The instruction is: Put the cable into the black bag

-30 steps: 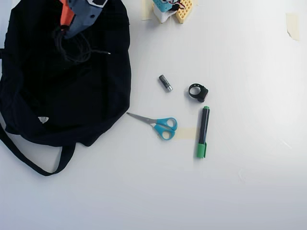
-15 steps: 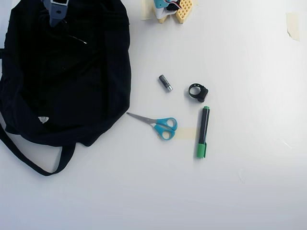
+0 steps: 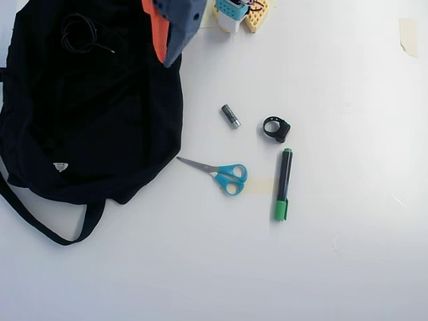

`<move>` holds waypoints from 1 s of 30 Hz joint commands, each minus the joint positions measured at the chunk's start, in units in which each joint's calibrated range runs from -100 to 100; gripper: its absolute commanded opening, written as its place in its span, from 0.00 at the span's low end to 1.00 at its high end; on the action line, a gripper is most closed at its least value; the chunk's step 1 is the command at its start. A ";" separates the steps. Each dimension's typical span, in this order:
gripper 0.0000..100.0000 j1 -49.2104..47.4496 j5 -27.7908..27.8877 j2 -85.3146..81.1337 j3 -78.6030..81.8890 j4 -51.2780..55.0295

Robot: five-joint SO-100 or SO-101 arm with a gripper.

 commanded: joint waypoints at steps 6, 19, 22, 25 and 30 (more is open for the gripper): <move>0.02 -30.58 -0.01 -33.06 32.36 -1.62; 0.02 -35.74 9.53 -63.26 62.37 -1.02; 0.02 -35.66 9.53 -64.26 67.94 -1.11; 0.02 -35.59 9.58 -64.34 73.24 -1.37; 0.02 -35.59 9.53 -64.43 79.08 -2.31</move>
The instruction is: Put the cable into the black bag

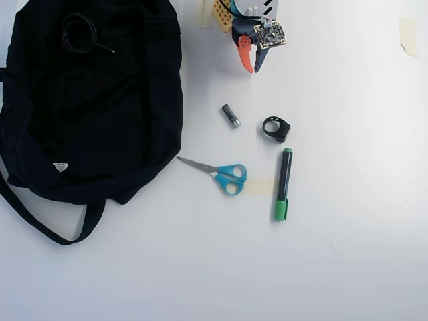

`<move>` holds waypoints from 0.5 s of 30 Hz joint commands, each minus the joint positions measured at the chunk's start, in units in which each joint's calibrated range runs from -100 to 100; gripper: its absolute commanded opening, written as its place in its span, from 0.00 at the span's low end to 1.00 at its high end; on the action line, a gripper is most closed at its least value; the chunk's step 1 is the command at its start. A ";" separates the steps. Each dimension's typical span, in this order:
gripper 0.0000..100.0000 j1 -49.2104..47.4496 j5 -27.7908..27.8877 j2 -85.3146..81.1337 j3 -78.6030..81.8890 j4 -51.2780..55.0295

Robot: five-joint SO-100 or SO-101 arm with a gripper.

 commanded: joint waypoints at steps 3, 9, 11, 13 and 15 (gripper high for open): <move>0.02 -0.17 -0.04 -0.66 3.37 -0.17; 0.02 -0.10 0.12 -0.66 3.37 -0.25; 0.02 -0.25 0.22 -0.58 3.37 -0.25; 0.02 -0.25 0.22 -0.58 3.37 -0.25; 0.02 -0.25 0.22 -0.58 3.37 -0.25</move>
